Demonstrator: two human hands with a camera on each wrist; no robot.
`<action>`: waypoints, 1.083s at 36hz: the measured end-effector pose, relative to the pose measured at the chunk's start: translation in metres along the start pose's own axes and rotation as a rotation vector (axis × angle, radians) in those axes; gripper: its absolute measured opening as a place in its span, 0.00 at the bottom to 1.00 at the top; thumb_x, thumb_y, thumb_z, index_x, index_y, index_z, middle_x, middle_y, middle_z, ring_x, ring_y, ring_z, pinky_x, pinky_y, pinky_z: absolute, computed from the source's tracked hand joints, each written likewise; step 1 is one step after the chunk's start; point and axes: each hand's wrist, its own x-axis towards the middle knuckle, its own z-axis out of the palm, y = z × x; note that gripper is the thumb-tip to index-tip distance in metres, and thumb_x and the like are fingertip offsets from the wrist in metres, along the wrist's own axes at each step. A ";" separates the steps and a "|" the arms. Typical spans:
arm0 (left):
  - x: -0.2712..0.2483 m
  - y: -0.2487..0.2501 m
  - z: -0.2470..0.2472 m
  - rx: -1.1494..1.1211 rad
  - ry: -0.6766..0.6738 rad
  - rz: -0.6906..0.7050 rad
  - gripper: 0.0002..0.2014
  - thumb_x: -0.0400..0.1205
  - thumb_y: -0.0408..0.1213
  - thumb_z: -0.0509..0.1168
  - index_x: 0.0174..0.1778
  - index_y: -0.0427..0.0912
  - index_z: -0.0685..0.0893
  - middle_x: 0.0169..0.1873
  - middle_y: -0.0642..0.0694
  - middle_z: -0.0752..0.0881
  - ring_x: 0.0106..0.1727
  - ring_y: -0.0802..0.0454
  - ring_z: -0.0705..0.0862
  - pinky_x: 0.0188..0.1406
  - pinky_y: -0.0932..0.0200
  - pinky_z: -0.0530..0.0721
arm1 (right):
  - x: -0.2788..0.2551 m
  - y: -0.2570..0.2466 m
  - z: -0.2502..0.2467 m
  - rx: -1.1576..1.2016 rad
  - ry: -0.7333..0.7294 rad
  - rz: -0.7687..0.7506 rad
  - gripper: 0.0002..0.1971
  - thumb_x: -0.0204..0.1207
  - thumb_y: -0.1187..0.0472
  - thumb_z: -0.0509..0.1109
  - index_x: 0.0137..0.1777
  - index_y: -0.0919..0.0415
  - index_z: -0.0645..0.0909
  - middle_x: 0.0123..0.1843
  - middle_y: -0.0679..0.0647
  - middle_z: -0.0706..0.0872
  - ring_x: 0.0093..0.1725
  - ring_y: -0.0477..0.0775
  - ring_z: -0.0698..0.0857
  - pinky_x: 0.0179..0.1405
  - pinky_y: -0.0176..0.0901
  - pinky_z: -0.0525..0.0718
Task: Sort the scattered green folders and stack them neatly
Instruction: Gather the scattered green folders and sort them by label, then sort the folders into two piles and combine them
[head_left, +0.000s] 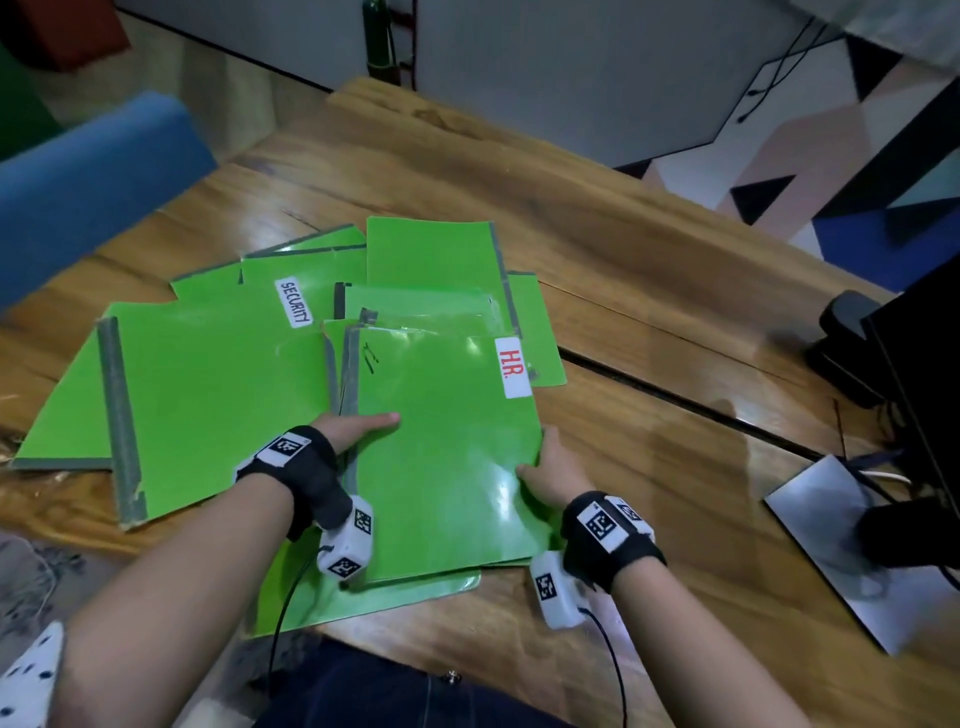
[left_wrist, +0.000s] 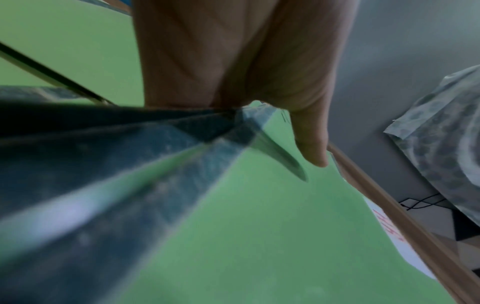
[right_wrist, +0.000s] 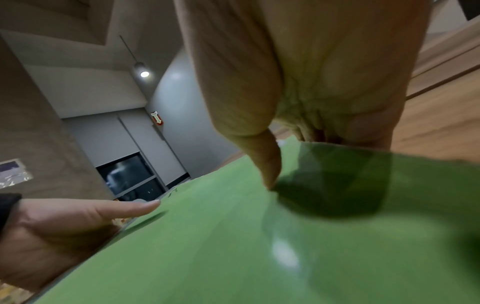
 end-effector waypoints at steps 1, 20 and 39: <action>-0.001 0.001 0.001 -0.006 0.027 0.004 0.48 0.70 0.54 0.75 0.78 0.30 0.63 0.74 0.32 0.71 0.72 0.36 0.72 0.66 0.48 0.73 | -0.001 -0.003 0.003 0.014 -0.032 -0.024 0.29 0.79 0.65 0.67 0.77 0.61 0.58 0.68 0.59 0.80 0.63 0.59 0.81 0.62 0.45 0.78; -0.062 0.018 0.042 -0.207 0.288 0.439 0.49 0.66 0.40 0.80 0.79 0.36 0.61 0.76 0.38 0.71 0.75 0.41 0.71 0.75 0.47 0.68 | 0.004 0.025 -0.015 0.614 0.117 0.044 0.35 0.77 0.38 0.61 0.75 0.65 0.70 0.72 0.59 0.78 0.66 0.59 0.79 0.66 0.50 0.75; -0.061 0.043 0.068 0.427 -0.177 0.553 0.39 0.80 0.64 0.55 0.81 0.43 0.59 0.79 0.40 0.67 0.75 0.42 0.72 0.76 0.43 0.69 | -0.015 0.102 -0.086 1.014 0.677 0.016 0.24 0.66 0.59 0.80 0.60 0.71 0.82 0.43 0.56 0.88 0.44 0.58 0.87 0.42 0.41 0.89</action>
